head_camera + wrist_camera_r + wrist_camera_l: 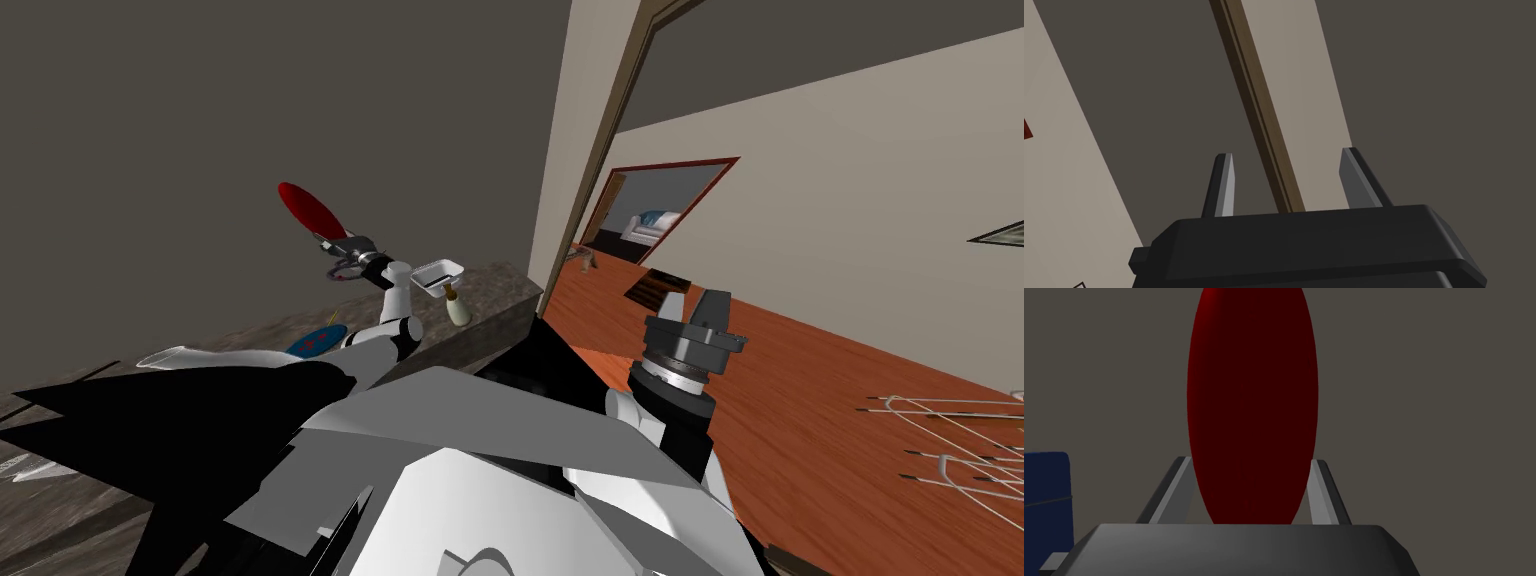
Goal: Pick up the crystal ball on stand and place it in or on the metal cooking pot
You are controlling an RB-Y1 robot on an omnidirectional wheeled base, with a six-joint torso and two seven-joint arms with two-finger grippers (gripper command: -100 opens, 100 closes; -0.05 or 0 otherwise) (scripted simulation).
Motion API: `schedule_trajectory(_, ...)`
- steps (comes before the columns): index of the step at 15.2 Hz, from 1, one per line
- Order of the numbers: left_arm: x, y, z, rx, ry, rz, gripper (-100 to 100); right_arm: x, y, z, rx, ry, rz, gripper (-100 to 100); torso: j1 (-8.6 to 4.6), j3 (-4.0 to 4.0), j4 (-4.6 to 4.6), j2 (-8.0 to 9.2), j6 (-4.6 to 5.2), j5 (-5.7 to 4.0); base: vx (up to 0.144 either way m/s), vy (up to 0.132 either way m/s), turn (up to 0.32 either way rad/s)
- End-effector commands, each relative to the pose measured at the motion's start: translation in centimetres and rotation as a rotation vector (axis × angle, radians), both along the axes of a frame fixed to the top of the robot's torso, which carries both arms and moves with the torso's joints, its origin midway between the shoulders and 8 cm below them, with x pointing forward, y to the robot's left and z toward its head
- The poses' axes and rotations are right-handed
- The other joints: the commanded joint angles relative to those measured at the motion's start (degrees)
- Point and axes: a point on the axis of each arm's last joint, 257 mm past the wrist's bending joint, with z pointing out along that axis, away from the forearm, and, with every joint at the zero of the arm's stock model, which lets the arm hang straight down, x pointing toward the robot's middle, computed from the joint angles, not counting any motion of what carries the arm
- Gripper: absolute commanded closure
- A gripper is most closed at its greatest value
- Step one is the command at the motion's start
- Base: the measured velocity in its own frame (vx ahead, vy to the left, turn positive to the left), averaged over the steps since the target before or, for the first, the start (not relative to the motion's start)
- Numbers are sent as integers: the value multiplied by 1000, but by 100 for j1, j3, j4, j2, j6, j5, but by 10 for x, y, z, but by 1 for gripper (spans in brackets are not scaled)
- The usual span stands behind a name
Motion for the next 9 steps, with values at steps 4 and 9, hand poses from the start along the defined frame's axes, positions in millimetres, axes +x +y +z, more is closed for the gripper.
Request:
schedule_trajectory(4, -30, 20, 37, 10, -51, 98, 100, 0, 0, 0, 0, 0, 0, 0, -22, -10, 1, -24, 16, -18, 58, -43, -164)
schedule_trajectory(9, -65, 37, 65, -2, -108, 196, 100, 0, 0, 0, 0, 0, 0, 0, -23, 4, 9, -2, 13, -17, 37, -36, -98)
